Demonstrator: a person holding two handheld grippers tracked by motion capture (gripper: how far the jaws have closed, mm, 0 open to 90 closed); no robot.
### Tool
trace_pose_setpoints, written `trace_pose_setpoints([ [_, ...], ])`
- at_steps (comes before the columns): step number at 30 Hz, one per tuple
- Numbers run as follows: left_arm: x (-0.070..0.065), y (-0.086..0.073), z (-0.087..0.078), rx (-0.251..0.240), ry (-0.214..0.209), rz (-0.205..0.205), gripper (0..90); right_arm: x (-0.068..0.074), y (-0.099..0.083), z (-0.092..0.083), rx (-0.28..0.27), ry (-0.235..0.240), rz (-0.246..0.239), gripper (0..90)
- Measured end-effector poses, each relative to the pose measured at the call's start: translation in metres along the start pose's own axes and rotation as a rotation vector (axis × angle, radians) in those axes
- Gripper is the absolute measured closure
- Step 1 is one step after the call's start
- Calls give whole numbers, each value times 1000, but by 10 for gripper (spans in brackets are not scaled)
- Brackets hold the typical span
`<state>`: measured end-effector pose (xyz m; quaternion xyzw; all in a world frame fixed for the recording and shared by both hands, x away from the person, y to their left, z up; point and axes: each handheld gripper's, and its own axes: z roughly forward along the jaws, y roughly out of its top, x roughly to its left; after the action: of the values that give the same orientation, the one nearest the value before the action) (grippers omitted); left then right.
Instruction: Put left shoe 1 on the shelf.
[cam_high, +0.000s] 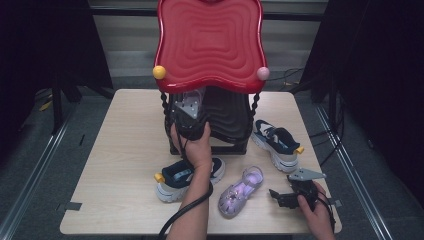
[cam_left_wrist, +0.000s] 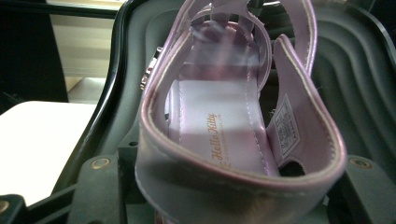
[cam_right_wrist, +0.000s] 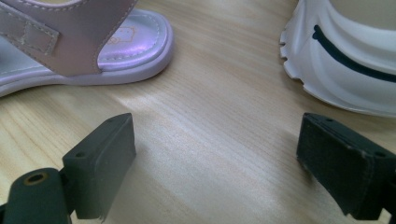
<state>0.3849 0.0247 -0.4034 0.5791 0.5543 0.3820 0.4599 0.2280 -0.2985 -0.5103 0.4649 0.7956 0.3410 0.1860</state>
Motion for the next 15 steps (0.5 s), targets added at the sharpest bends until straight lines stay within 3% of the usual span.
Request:
trace_pose_setpoints([
  [3, -1, -1, 4, 1, 17, -9, 370, 0, 0, 0, 2, 0, 2, 112],
  [6, -3, -3, 6, 24, 19, 10, 362, 0, 0, 0, 4, 0, 5, 112],
  [15, -6, -7, 8, 69, -10, 48, 326, 0, 0, 0, 2, 7, -3, 112],
])
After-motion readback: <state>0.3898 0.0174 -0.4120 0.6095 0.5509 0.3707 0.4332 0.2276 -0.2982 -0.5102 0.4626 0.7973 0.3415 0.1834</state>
